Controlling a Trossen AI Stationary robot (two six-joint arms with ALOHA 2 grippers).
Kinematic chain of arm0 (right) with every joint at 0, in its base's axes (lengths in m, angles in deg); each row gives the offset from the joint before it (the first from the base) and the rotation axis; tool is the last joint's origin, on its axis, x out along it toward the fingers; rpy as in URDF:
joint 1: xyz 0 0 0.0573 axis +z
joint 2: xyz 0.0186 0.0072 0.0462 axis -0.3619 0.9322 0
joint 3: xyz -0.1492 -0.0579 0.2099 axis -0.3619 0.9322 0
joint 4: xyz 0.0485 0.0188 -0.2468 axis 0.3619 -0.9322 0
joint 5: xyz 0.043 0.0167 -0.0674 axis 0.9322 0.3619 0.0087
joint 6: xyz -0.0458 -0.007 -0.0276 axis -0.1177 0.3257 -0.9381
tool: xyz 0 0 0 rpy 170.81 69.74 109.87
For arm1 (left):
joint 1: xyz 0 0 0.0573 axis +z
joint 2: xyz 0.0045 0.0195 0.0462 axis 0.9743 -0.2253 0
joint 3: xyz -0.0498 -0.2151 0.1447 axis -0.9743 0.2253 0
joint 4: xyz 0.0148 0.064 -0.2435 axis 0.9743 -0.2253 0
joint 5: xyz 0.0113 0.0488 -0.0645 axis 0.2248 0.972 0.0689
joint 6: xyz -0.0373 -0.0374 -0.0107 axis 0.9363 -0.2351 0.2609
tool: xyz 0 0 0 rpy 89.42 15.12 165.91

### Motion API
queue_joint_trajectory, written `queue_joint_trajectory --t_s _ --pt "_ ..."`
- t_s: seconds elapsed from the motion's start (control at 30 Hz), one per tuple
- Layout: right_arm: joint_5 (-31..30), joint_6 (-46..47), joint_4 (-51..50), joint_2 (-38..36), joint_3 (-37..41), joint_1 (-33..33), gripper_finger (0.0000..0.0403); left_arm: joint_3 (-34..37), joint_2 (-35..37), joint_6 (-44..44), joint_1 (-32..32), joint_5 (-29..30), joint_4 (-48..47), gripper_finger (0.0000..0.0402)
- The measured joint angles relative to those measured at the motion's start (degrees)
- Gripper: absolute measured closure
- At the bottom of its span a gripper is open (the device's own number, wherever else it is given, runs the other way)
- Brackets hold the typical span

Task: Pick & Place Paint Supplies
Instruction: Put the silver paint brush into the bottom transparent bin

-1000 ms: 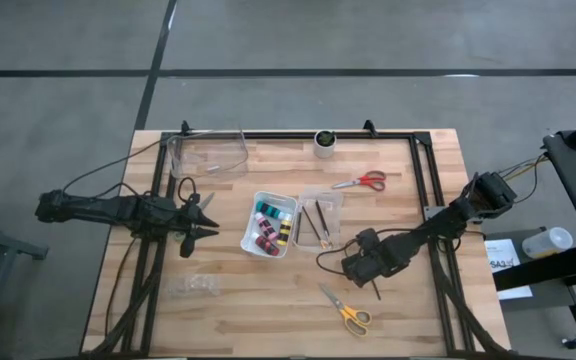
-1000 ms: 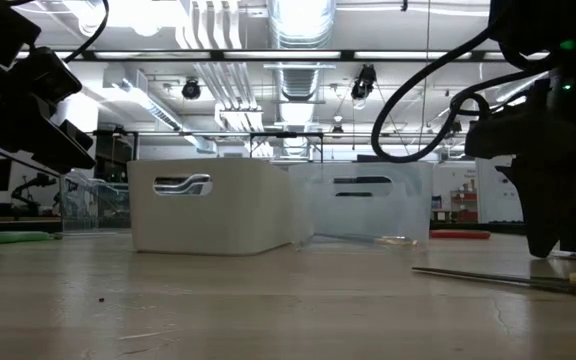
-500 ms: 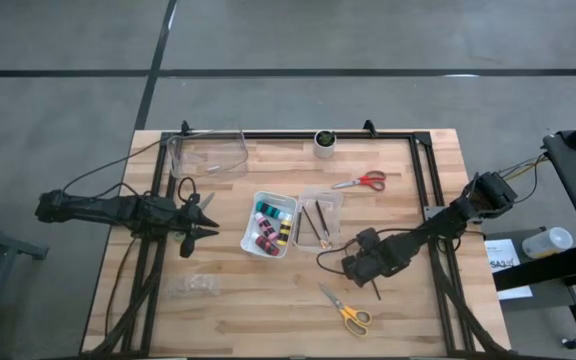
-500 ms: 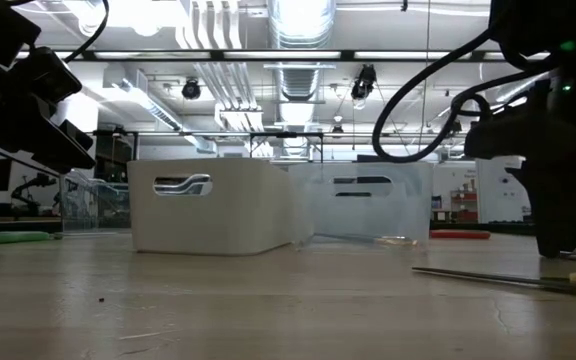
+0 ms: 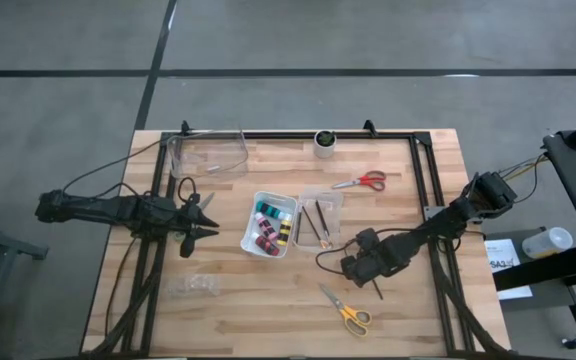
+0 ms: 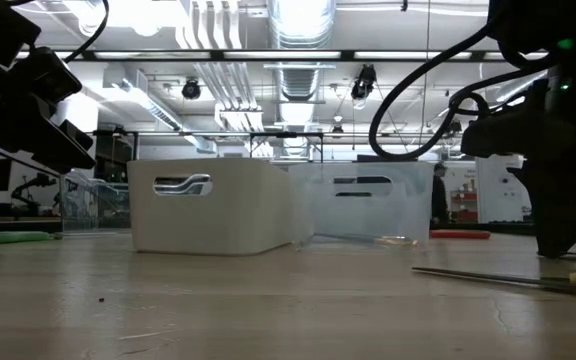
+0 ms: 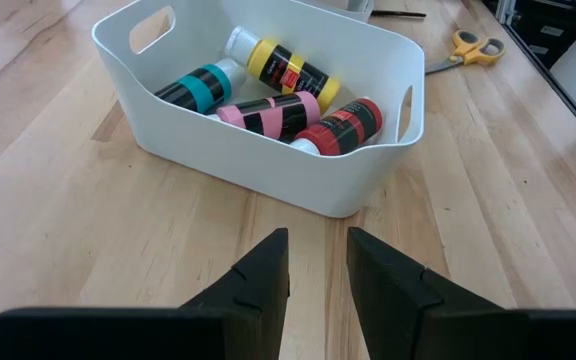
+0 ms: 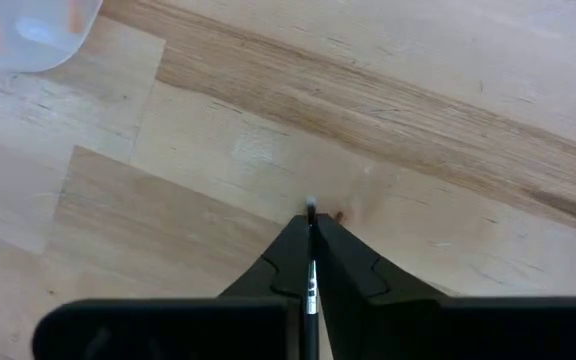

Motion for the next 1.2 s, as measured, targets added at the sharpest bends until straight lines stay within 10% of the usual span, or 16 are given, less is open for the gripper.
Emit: queue_joint_trajectory --t_s 0.7,1.0,1.2 --pt "-2.4 -4.4 -5.0 -15.5 0.1 0.0 0.0392 0.0 0.0 0.0 0.0 0.0 0.0 0.0294" --pt "-22.3 -10.6 0.7 -28.4 0.1 0.0 0.0392 0.0 0.0 0.0 0.0 0.0 0.0 0.0294" --pt "-39.8 -22.3 21.6 -29.6 4.3 -0.4 0.0392 0.0 0.0 0.0 0.0 0.0 0.0 0.0294"
